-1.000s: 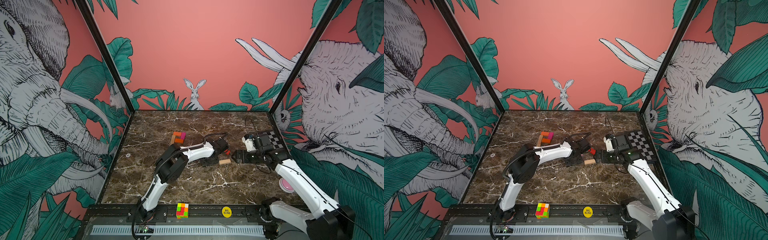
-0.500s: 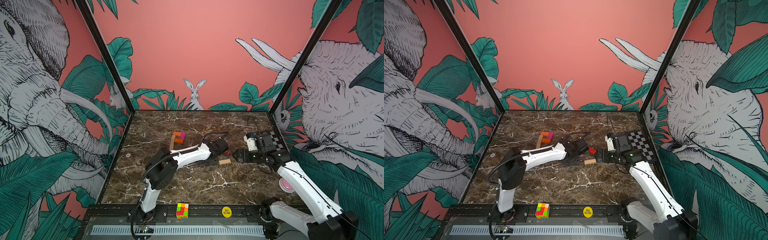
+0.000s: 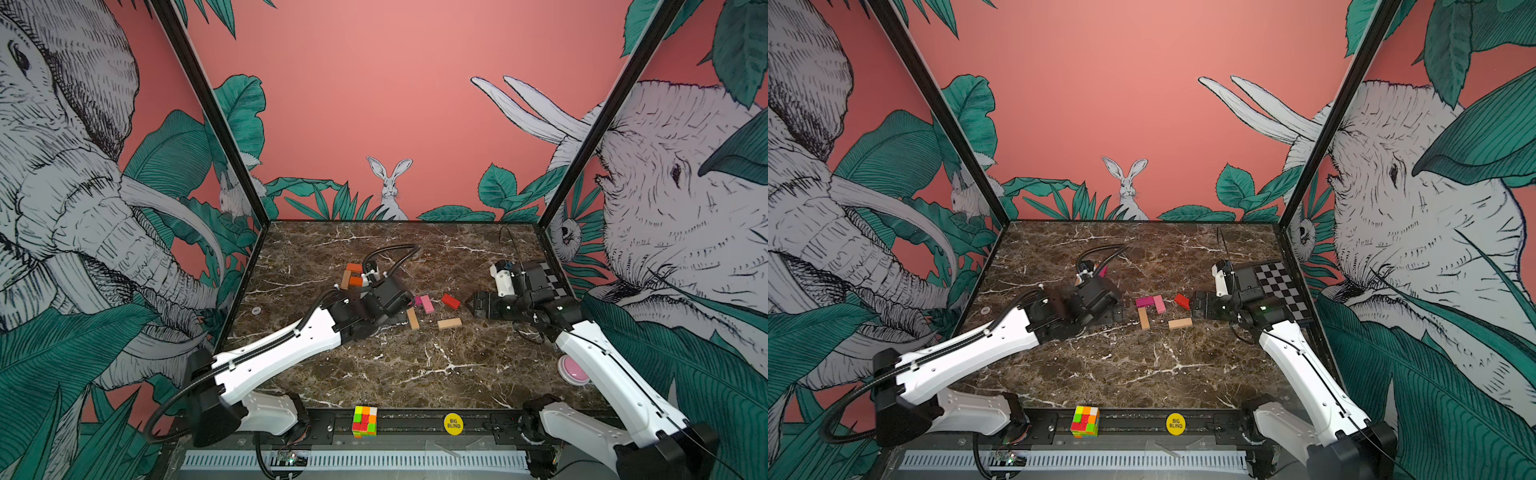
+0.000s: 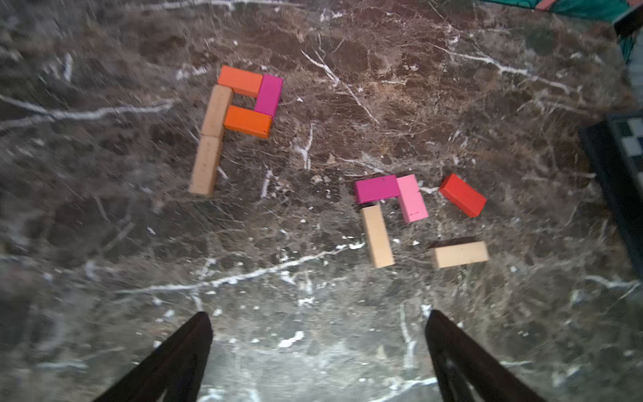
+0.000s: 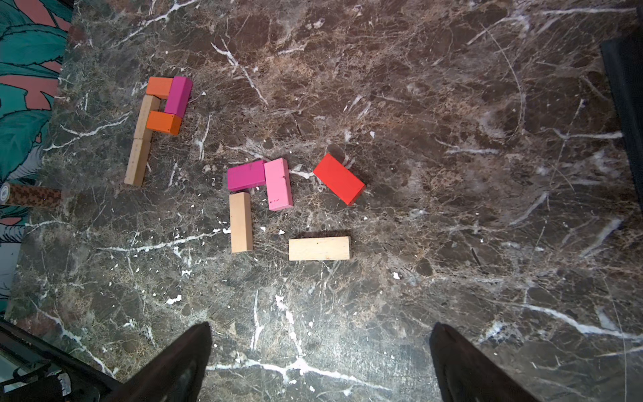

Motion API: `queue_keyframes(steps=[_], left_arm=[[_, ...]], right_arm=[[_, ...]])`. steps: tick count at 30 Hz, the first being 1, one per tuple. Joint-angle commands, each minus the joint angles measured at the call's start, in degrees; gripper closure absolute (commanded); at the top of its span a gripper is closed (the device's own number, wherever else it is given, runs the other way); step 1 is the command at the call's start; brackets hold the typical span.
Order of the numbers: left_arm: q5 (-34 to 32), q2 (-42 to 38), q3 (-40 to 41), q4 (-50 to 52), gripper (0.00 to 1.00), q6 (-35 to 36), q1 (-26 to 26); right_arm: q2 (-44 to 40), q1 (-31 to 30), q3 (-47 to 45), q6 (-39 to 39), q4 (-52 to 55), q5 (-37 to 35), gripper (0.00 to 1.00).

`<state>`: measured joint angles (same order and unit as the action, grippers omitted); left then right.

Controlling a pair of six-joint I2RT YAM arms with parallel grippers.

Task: Assemble the letter p with building blocks
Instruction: Assemble the building block at the center of the board.

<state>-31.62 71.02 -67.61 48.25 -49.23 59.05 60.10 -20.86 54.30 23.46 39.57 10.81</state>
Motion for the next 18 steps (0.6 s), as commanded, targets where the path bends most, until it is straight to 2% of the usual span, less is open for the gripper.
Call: queue_keyframes(steps=[1, 8, 10, 12, 14, 18], left_arm=[[-4.4, -8.5, 6.5, -7.3, 0.00, 16.4, -0.9], [1.1, -26.1, 21.6, -23.9, 0.01, 40.7, -4.7], [1.2, -29.7, 25.5, -27.0, 0.00, 45.1, -4.7], [0.5, -32.7, 28.3, -29.1, 0.00, 47.0, -4.7], [-1.4, -35.0, 29.3, -29.8, 0.01, 44.9, -4.8], [1.5, -36.4, 28.6, -28.7, 0.01, 47.7, -4.8]], right_arm=[[1.3, -4.1, 1.2, 2.0, -1.4, -4.5, 0.03], [7.9, -14.3, 1.7, 7.1, -4.6, -10.8, 0.04], [10.1, -16.7, 1.5, 8.6, -6.6, -11.3, 0.04], [13.0, -18.7, 1.8, 9.9, -8.1, -12.1, 0.06], [16.3, -20.8, 2.6, 11.1, -9.5, -12.4, 0.09], [22.7, -25.3, 5.7, 11.9, -10.4, -14.8, 0.11]])
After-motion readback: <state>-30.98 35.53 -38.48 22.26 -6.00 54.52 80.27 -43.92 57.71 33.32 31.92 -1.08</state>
